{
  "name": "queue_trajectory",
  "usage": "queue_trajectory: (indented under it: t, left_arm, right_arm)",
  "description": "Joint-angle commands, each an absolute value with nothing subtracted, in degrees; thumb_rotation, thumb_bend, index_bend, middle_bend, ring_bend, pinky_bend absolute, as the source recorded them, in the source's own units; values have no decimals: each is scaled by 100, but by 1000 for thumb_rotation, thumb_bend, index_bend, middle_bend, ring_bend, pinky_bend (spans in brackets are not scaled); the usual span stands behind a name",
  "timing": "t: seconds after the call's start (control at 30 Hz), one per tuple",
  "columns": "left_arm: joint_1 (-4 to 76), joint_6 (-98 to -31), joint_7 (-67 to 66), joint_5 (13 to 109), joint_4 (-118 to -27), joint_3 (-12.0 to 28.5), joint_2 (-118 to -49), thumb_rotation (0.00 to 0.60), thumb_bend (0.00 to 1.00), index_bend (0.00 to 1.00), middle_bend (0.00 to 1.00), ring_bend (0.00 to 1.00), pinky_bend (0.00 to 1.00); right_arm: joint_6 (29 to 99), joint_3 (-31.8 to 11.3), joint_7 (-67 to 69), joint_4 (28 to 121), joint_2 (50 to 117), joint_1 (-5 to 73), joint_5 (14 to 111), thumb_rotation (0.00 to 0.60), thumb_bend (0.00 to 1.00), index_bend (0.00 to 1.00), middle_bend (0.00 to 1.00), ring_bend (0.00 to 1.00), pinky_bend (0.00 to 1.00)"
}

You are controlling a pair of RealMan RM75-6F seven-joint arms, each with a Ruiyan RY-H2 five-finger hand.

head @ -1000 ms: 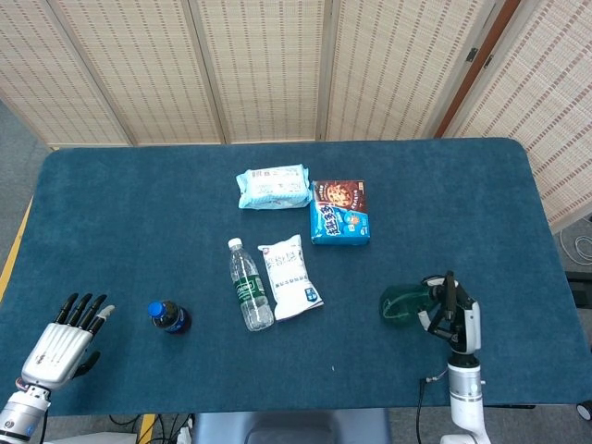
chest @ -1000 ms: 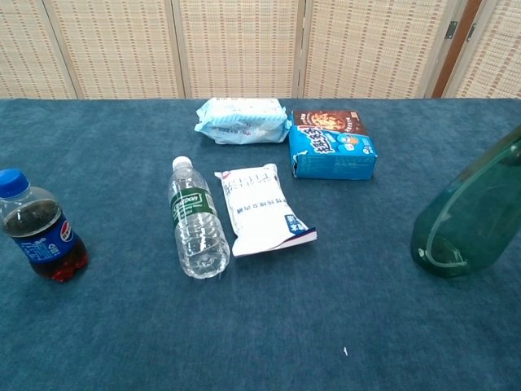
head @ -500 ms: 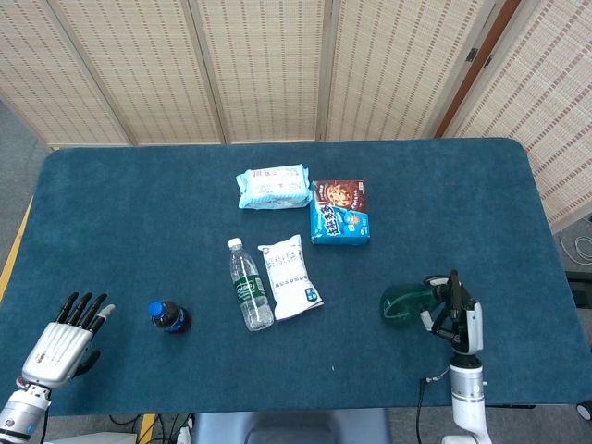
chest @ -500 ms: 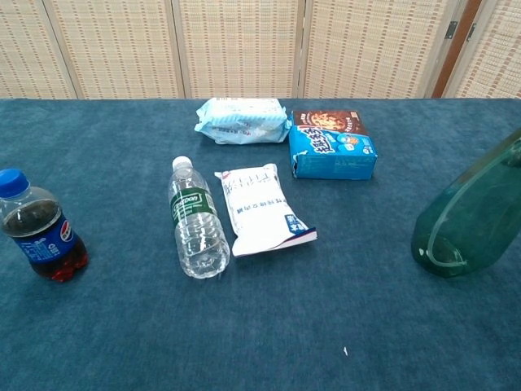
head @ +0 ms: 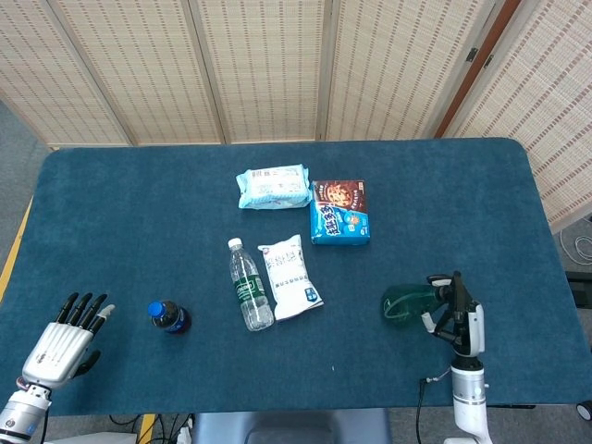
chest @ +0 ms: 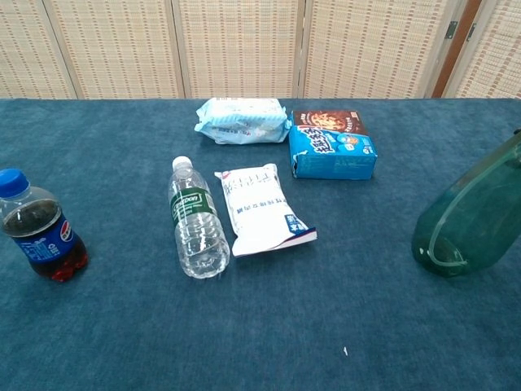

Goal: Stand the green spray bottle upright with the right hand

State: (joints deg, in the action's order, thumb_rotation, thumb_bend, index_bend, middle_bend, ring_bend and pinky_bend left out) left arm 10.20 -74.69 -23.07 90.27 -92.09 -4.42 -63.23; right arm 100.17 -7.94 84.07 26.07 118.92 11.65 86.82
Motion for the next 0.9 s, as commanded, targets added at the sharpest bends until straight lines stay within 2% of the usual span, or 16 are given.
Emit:
queue_trajectory:
  t: [0.03, 0.67, 0.9]
  left_arm:
    - [1017, -7467, -2305, 9024, -9206, -445, -6328, 600, 294, 116, 79, 0, 0]
    - [1021, -7489, -2377, 9032, -9278, -434, -6301, 600, 294, 116, 79, 0, 0]
    - [1024, -7475, -2364, 9024, -9255, -435, -6310, 600, 294, 116, 79, 0, 0]
  right_arm:
    - [10011, -797, 8416, 2614, 11887, 1165, 8679, 600, 169, 388, 369, 306, 330]
    - [10025, -794, 8379, 2684, 11835, 1150, 8689, 600, 165, 364, 360, 296, 330]
    - [9997, -789, 8389, 2658, 11848, 1151, 8689, 600, 163, 328, 355, 293, 330]
